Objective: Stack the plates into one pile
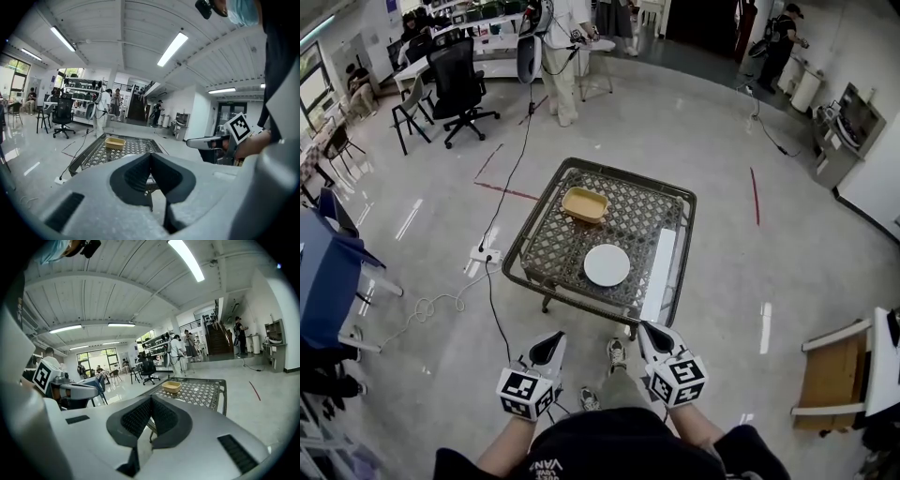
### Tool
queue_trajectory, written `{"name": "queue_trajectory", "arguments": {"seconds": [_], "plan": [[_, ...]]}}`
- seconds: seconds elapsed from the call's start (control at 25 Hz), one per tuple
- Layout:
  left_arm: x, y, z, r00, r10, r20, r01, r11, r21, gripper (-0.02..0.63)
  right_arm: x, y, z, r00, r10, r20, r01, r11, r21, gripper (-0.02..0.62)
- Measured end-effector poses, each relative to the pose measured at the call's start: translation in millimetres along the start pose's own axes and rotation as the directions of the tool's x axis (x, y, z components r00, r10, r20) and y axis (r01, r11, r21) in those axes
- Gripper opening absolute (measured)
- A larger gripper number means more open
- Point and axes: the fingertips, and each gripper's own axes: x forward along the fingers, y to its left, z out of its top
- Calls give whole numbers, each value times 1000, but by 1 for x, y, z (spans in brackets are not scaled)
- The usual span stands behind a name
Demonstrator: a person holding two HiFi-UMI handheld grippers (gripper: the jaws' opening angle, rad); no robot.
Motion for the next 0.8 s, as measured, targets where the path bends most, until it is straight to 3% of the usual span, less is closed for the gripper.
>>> {"name": "queue_trajectory", "arguments": {"seconds": [0.8], "plan": [[-30,3,-15,1000,17,-2,-17,1000,13,20,-9,26,-10,1000,-1,0,1,1000,-18,2]]}}
